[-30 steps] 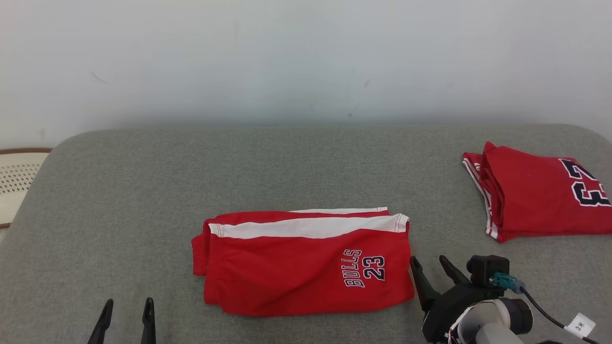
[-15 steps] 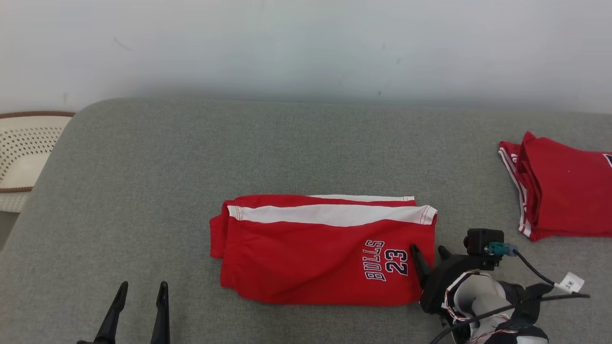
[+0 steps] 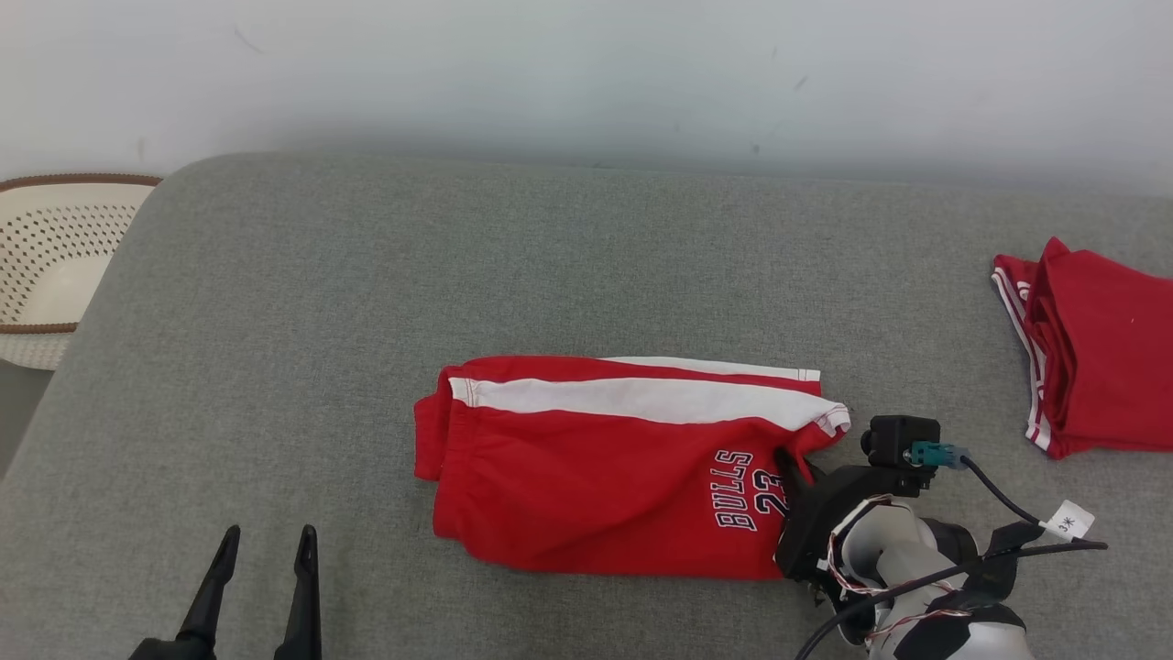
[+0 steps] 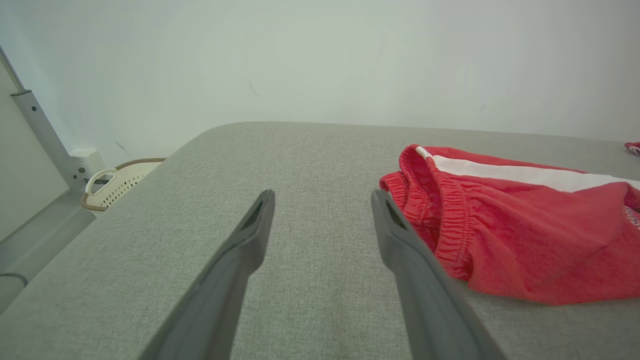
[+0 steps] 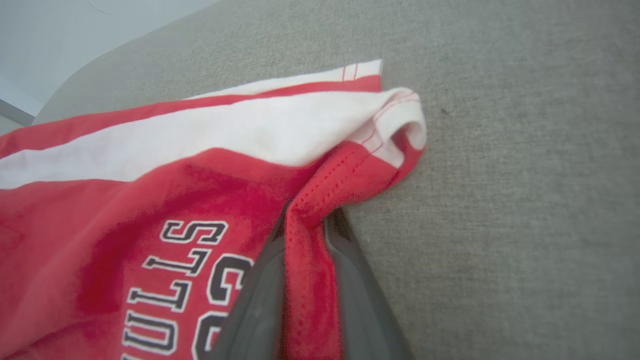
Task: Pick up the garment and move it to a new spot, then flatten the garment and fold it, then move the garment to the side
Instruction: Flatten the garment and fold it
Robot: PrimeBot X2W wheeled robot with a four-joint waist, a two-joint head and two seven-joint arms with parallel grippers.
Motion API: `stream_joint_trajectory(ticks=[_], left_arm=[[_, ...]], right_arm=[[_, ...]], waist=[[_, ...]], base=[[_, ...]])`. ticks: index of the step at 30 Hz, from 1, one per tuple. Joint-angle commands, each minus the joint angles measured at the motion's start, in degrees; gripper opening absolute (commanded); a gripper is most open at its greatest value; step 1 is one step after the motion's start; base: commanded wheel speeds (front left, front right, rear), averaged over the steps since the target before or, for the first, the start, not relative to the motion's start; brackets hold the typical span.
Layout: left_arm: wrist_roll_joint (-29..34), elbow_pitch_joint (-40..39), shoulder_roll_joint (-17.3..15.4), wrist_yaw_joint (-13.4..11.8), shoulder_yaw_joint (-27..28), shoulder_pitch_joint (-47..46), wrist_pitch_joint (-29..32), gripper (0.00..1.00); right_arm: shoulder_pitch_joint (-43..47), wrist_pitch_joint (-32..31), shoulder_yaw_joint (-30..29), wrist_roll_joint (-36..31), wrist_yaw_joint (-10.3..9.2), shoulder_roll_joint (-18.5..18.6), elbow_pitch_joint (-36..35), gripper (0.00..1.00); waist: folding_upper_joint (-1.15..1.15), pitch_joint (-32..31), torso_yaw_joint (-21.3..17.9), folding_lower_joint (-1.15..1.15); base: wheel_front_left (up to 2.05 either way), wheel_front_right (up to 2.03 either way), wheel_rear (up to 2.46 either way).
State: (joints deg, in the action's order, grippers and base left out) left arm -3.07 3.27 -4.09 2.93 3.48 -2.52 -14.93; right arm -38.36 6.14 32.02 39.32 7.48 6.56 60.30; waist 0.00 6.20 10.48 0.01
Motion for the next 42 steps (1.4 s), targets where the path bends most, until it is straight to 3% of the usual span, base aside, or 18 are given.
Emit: stream_joint_trajectory(ticks=[1, 24, 37, 42], left_arm=[[0.28, 0.16, -0.04, -0.02, 0.17, -0.68, -0.19, 1.00], [0.00, -0.56, 0.39, -0.92, 0.58, 2.22, -0.19, 1.00], [-0.53, -0.48, 0.61, -1.06, 0.33, 3.09, -0.19, 1.00], [-0.84, -0.26, 0.78, -0.97, -0.18, 2.96, -0.19, 1.00]], right_arm=[[0.26, -0.12, 1.43, 1.14, 0.02, -0.31, 0.25, 0.00], [-1.33, 3.36, 11.39, 9.99, 0.01, 10.91, -4.77, 0.00], [0.74, -1.01, 16.64, 21.85, 0.02, 12.58, -22.69, 0.00], [0.02, -1.92, 18.93, 25.10, 0.02, 11.56, -27.59, 0.00]], waist=[[0.00, 0.05, -0.17, -0.01], [0.00, -3.47, -3.44, -0.01], [0.00, -5.04, -3.60, -0.01], [0.00, -5.27, -2.42, -0.01]], base=[[0.00, 0.00, 0.00], [0.00, 0.00, 0.00], [0.00, 0.00, 0.00], [0.00, 0.00, 0.00]])
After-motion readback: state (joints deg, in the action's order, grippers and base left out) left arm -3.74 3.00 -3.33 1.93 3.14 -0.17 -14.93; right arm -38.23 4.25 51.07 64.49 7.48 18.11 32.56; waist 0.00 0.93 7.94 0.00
